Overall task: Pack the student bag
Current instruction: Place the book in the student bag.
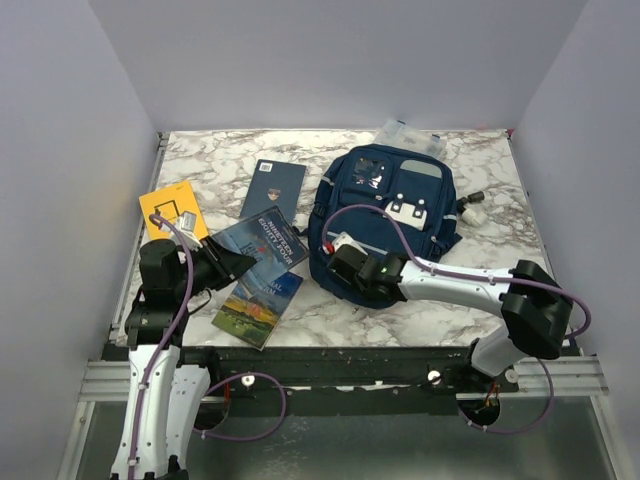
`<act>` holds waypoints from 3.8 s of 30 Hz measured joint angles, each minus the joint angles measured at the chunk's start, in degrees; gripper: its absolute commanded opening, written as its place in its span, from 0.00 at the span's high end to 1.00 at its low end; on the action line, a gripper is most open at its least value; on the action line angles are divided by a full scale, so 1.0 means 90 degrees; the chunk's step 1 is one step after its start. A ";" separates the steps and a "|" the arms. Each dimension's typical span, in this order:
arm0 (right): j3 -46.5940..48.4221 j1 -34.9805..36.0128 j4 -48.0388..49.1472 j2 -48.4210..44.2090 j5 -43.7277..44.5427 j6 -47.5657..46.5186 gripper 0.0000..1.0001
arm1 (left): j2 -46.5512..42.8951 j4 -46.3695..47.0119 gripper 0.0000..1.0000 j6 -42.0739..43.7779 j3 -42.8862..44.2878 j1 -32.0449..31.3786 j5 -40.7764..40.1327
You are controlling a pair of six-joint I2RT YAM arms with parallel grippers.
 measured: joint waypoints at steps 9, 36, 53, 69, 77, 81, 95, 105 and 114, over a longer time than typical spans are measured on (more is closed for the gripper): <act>0.0005 0.0092 0.0134 -0.0058 0.0920 0.0151 0.99 | -0.0007 0.0032 1.00 -0.0284 -0.0168 0.0000 0.0250; 0.0840 -0.0262 0.0403 -0.2191 0.1353 0.1722 0.99 | 0.0726 0.1778 1.00 -0.3449 -0.0998 -0.2237 -0.0425; 0.0933 -0.0335 0.0719 -0.2419 0.0736 0.1967 0.99 | 0.3602 0.4823 1.00 -0.4804 -0.0750 -0.4469 -0.3597; 0.0782 -0.0423 0.1035 -0.2742 0.0435 0.1945 0.99 | 0.5183 0.6530 1.00 -0.4959 -0.0002 -0.5037 -0.4658; 0.0610 -0.0549 0.1360 -0.2739 0.0109 0.1656 0.99 | 0.7210 0.7808 1.00 -0.4566 0.0743 -0.5343 -0.4869; 0.0512 -0.0663 0.1498 -0.2742 -0.0017 0.1625 0.99 | 0.8036 0.8247 1.00 -0.4731 0.1059 -0.5428 -0.5214; 0.0250 -0.0882 0.1549 -0.3041 -0.0107 0.1622 1.00 | 0.8830 0.8082 0.02 -0.5476 0.1681 -0.5459 -0.5620; 0.0146 -0.0962 0.1479 -0.3128 -0.0100 0.1642 0.99 | 0.8029 0.7611 0.02 -0.6050 0.1054 -0.5455 -0.4709; 0.0146 -0.1001 0.1491 -0.3138 -0.0104 0.1693 0.99 | 0.7203 0.6997 0.24 -0.6460 0.0617 -0.5457 -0.4136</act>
